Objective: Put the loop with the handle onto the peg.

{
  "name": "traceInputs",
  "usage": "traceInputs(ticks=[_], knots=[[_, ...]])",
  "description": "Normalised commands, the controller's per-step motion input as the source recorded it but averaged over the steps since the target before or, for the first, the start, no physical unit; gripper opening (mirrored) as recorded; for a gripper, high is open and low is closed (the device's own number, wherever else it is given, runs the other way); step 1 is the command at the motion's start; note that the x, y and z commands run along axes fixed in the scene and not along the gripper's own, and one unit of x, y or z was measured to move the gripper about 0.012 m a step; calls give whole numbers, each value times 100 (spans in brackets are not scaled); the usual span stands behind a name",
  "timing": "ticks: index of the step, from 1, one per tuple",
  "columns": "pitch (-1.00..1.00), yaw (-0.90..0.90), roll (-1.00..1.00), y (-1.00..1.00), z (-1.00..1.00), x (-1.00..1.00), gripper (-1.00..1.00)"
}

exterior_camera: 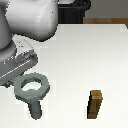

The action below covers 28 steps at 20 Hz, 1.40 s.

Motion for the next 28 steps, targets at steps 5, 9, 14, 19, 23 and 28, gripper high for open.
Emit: traceInputs(ticks=[5, 9, 14, 19, 23, 28], knots=[[0, 0, 0, 20, -60, 0, -100], [0, 0, 0, 0, -100, 0, -100], [0, 0, 0, 0, -40, 0, -100], [0, 0, 0, 0, -80, 0, -100], [0, 0, 0, 0, 0, 0, -100], [0, 0, 0, 0, 0, 0, -100]])
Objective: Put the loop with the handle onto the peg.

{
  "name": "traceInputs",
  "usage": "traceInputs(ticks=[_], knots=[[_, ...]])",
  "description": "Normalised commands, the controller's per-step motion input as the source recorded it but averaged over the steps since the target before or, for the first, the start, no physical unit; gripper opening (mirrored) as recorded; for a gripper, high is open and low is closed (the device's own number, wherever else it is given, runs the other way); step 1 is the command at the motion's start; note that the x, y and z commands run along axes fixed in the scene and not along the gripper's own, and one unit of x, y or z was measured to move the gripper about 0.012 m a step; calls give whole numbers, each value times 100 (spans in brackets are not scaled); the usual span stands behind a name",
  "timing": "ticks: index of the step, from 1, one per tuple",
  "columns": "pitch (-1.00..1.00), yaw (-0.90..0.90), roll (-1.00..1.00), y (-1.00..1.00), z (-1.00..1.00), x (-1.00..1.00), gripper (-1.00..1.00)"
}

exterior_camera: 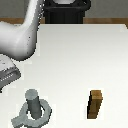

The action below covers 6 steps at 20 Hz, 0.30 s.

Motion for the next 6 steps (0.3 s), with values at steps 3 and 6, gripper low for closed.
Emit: traceInputs(ticks=[3, 6], knots=[[0, 0, 0, 0, 0, 0, -100], [0, 0, 0, 0, 0, 0, -100]])
